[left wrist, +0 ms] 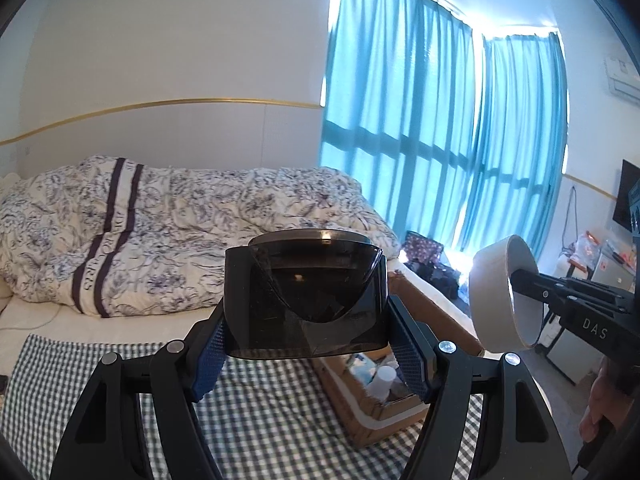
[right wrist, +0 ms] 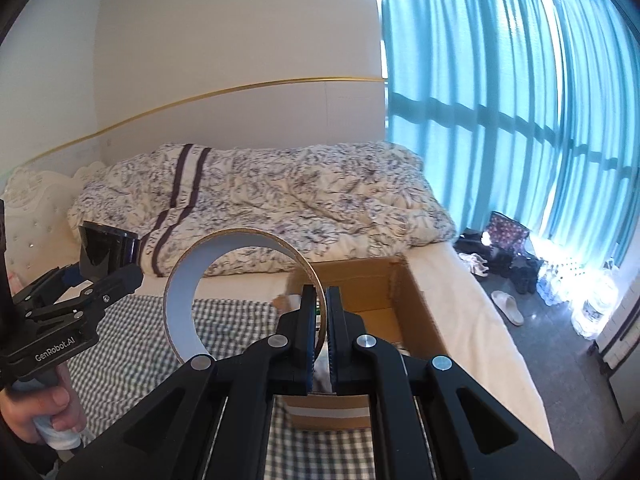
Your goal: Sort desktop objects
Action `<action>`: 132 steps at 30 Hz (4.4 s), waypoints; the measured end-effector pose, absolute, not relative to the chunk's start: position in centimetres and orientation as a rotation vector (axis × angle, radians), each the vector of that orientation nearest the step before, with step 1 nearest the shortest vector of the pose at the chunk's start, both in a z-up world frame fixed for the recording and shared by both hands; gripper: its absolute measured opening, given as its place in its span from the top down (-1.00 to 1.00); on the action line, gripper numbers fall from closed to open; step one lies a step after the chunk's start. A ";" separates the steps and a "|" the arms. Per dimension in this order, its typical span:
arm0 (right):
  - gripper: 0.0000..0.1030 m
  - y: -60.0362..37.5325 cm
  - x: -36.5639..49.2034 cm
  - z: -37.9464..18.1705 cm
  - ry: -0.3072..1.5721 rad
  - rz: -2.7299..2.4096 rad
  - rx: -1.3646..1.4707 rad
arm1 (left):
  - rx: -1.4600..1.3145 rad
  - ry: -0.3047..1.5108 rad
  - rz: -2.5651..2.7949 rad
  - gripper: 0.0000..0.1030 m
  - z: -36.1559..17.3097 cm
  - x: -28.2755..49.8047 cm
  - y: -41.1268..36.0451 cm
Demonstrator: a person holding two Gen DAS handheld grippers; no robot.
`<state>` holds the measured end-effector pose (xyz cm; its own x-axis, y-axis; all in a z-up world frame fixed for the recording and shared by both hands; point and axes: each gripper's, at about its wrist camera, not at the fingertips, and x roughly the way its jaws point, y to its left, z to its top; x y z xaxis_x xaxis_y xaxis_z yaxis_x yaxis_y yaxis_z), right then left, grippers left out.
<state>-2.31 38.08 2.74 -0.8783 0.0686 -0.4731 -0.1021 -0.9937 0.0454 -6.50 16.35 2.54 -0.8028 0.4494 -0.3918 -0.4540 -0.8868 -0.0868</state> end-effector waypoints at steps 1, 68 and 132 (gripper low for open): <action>0.91 38.5 -2.3 2.6 0.111 2.952 -0.744 | -0.563 0.019 2.593 -0.44 2.4 -6.6 16.8; 0.21 46.3 -10.8 -8.7 0.170 2.794 -0.993 | -0.785 0.077 2.443 -0.54 -7.2 -15.7 28.1; -1.00 22.6 -0.4 1.7 -0.042 3.197 -0.740 | -0.668 0.054 3.005 -1.00 2.7 0.1 -0.1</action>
